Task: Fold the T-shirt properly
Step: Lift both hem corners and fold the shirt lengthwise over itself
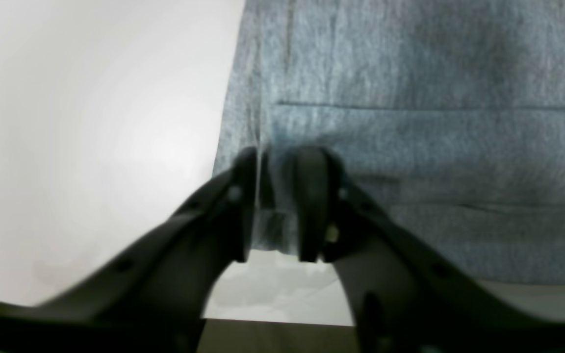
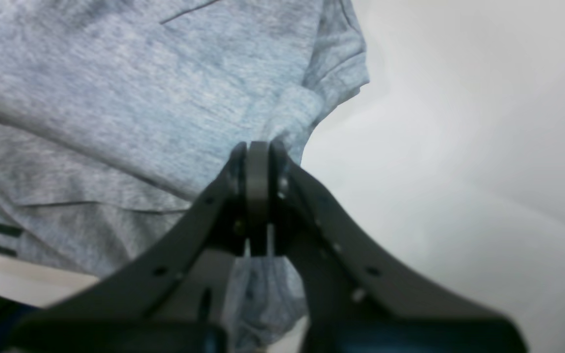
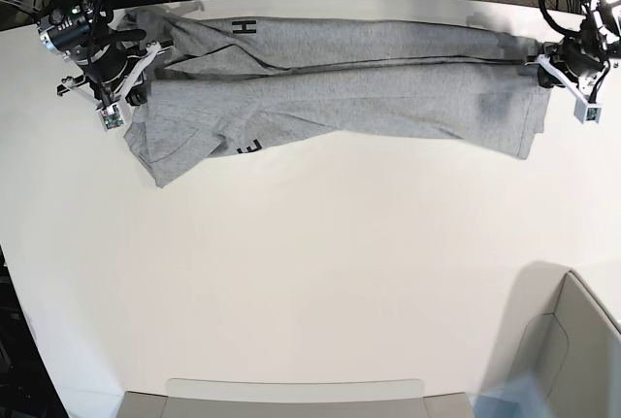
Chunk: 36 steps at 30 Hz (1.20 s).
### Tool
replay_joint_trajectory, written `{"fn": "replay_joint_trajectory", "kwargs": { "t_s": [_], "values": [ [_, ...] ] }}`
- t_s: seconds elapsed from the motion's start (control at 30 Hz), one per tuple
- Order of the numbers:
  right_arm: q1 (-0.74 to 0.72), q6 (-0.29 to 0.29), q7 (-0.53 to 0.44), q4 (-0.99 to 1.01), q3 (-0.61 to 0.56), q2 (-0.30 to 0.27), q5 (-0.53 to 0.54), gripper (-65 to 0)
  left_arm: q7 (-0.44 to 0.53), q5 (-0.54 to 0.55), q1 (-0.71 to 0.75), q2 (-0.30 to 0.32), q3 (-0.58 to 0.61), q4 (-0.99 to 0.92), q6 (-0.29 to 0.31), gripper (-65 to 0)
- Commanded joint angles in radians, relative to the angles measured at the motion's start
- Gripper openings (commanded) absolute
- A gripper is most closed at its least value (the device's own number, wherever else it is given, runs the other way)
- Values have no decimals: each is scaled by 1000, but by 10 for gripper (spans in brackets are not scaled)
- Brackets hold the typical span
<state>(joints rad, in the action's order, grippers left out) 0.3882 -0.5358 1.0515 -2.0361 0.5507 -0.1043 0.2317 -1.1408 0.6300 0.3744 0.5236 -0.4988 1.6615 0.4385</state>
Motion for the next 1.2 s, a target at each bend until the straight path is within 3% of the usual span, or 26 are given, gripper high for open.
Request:
{"fn": "replay_joint_trajectory", "kwargs": {
  "t_s": [0.0, 0.13, 0.23, 0.33, 0.4, 0.6, 0.7, 1.17],
  "values": [
    [-2, -11, -14, -15, 6, -7, 2, -584, 11, 8, 8, 23, -14, 33, 0, -437],
    [-1, -14, -15, -15, 6, -7, 7, -450, 9, 12, 33, 28, -16, 104, 7, -413],
    [-5, -89, -15, -15, 6, -5, 5, -403, 8, 12, 30, 28, -33, 114, 92, -411],
    [-8, -129, -15, -15, 12, 8, 1, -399, 6, 9, 25, 22, -84, 107, 182, -394],
    [-8, -132, -15, -13, 13, 13, 1, -400, 8, 8, 25, 22, -97, 90, 211, -367],
    [-5, -134, -15, -13, 10, 15, 1, -400, 8, 8, -28, 30, -73, -28, 224, -344],
    [-5, -134, -14, -13, 10, 15, 1, -400, 8, 8, -33, 40, -31, -34, 260, -344],
    [-1, -134, -10, -11, 10, 15, 1, -400, 8, 8, -113, 43, -22, -191, 260, -344]
  ]
}}
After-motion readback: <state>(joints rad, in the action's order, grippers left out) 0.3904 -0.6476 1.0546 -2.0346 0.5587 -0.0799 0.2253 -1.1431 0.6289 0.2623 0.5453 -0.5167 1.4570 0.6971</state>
